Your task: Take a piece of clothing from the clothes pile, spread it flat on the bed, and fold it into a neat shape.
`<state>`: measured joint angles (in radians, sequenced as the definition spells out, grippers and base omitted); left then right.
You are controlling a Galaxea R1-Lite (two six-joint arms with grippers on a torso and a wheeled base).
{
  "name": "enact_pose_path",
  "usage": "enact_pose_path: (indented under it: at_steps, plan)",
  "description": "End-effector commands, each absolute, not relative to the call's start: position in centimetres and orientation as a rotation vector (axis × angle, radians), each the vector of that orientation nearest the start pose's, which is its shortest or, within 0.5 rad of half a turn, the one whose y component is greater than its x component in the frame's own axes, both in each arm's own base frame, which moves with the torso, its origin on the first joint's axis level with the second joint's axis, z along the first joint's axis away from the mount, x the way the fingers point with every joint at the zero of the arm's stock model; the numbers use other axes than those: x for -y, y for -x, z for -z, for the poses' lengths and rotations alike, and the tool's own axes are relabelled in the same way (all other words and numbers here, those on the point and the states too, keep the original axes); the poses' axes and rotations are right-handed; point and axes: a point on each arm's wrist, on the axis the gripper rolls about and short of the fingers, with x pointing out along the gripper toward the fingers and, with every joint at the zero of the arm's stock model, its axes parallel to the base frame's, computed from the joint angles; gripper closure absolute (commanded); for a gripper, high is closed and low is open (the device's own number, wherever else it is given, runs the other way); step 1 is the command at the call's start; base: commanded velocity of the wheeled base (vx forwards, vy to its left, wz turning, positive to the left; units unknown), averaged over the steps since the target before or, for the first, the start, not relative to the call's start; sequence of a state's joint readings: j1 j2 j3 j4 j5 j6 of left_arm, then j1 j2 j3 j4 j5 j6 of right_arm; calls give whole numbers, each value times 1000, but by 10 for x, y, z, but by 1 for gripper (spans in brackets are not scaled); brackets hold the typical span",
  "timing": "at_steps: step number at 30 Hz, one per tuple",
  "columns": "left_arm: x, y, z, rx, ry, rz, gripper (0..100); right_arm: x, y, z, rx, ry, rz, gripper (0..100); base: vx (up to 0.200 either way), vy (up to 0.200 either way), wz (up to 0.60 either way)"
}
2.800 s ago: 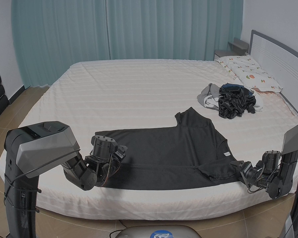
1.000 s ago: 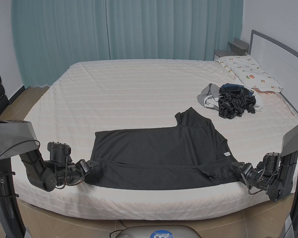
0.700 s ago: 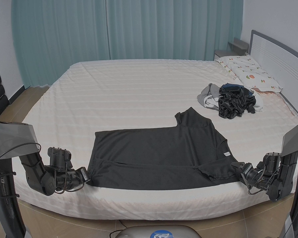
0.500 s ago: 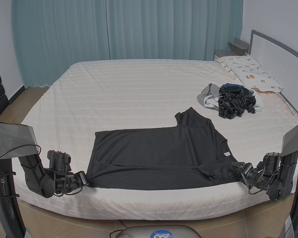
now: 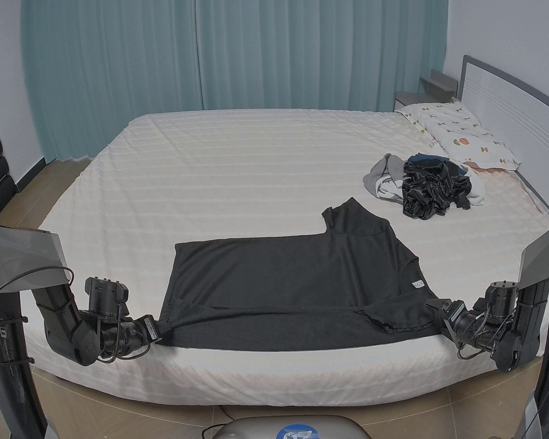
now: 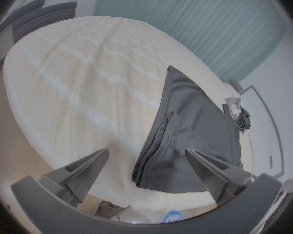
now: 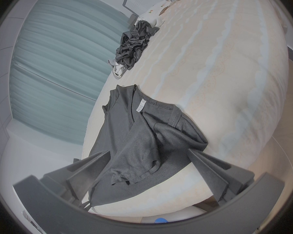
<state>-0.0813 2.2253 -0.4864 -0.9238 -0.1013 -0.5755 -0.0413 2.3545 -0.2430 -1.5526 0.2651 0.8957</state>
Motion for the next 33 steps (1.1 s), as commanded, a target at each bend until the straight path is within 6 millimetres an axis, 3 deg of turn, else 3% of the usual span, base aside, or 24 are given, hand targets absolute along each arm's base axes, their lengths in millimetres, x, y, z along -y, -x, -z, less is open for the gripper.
enact_pose_path:
  at_steps: [1, 12, 25, 33]
  plan:
    - [24, -307, 2, -764, 637, -68, 0, 5, -273, 28, -605, -953, 39, 0, 0, 0, 0]
    - [16, -322, -13, -663, 753, -101, 0, 8, -270, 0, -518, -942, 5, 0, 36, 0, 0]
    - [22, -328, -16, -654, 807, -92, 0, 8, -270, 2, -526, -942, 10, 0, 200, 0, 0]
    - [40, -313, -11, -713, 730, -31, 0, 7, -269, 3, -535, -941, 10, 0, 0, 0, 0]
